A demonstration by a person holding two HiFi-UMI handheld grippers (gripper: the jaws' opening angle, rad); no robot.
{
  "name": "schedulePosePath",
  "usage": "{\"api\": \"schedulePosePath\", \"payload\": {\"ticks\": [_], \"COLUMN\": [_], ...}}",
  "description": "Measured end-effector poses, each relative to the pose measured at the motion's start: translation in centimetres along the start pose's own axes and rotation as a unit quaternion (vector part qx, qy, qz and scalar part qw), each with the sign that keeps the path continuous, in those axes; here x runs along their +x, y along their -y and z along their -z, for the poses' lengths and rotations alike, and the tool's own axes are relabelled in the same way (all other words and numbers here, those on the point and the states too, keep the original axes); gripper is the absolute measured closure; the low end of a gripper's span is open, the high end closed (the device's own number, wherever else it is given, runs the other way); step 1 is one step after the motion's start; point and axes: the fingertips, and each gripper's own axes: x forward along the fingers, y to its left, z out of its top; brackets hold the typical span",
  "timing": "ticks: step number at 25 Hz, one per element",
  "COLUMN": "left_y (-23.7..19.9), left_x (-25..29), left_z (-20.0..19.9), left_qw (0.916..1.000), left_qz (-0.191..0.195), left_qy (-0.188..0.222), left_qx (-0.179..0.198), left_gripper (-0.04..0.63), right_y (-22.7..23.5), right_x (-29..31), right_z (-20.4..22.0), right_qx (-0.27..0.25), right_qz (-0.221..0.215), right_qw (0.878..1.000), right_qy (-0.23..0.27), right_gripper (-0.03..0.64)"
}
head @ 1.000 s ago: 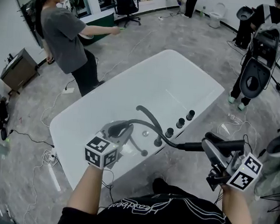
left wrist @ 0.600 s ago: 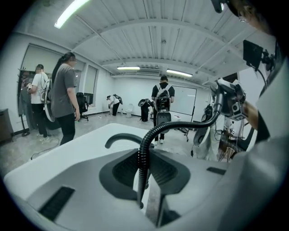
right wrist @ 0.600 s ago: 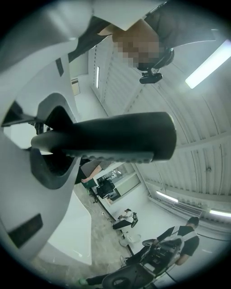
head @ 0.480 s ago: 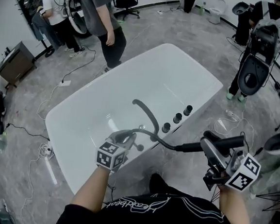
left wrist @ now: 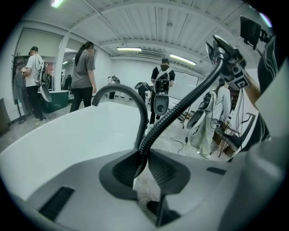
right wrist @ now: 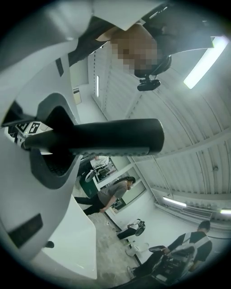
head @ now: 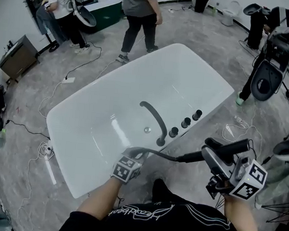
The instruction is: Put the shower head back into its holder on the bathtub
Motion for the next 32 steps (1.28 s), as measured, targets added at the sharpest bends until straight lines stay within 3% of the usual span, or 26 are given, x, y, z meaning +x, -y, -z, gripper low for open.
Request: {"api": "schedulePosePath", "payload": {"ticks": [4, 11, 21, 26, 32], "left_y": [0.1, 0.6, 0.2, 1.2, 3.2], "left_x": [1.0, 0.0, -6.7, -10.7, -14.2], "left_z": [0.8, 3.6, 0.8, -2.2, -3.5], "left_qw": [0.9997, 0.9977, 0.9932, 0.9873, 0.9836], "left_qz": [0.013, 0.040, 0.015, 0.017, 0.045], "left_qy": [-0.012, -0.038, 0.057, 0.112, 0.140], "left_qx": [-0.015, -0.040, -0.100, -0.111, -0.105], "left_gripper": [0.529, 0.460, 0.465, 0.562, 0.591], "right_y": [0.2, 0.0, 0.2, 1.1, 2.2], "right_x": [0.9, 3.4, 7.5, 10.1, 12.6], "right_z": [0.2, 1.6, 6.6, 9.5, 13.4], "right_qx": [0.005, -0.018, -0.083, -0.087, -0.098], "right_qz": [-0.012, -0.018, -0.032, -0.038, -0.043], "right_qw": [1.000, 0.999, 0.991, 0.987, 0.982], "right_qy": [-0.008, -0.035, -0.104, -0.127, -0.153], "right_gripper": [0.506, 0.506, 0.506, 0.505, 0.506]}}
